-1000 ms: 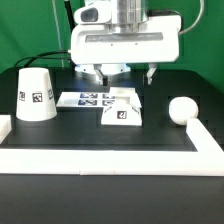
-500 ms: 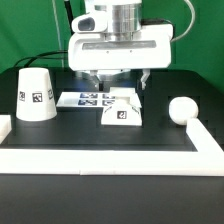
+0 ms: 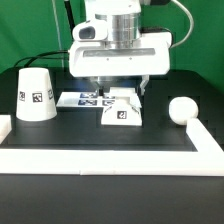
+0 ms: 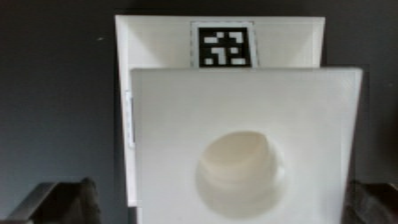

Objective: Assemble lamp

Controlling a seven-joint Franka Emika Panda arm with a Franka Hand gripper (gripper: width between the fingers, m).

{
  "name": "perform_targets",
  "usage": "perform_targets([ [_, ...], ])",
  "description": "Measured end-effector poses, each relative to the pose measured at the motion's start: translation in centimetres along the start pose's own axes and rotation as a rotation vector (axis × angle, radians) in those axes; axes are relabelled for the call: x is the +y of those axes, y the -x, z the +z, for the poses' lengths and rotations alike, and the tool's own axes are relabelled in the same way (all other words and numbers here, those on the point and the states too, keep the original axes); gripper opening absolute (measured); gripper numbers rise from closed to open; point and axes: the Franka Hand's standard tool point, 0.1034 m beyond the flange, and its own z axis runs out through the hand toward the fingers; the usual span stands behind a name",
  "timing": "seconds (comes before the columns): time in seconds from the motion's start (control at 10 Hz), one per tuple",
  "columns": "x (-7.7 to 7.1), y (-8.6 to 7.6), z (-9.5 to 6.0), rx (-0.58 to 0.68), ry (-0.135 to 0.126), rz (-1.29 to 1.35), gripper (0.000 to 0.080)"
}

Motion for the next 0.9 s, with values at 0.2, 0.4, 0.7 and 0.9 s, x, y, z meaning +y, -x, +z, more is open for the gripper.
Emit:
perform_targets([
  [0.2, -0.04, 0.23, 0.19, -0.007, 0.000, 0.004, 0.0699],
  [0.4, -0.04, 0.23, 0.19, -0.007, 0.000, 0.004, 0.0573],
  [0.7, -0.05, 0.20, 0.18, -0.006, 0.000, -0.001, 0.0532],
  [0.9, -0.05, 0.20, 0.18, -0.006, 0.000, -0.003, 0.0532],
])
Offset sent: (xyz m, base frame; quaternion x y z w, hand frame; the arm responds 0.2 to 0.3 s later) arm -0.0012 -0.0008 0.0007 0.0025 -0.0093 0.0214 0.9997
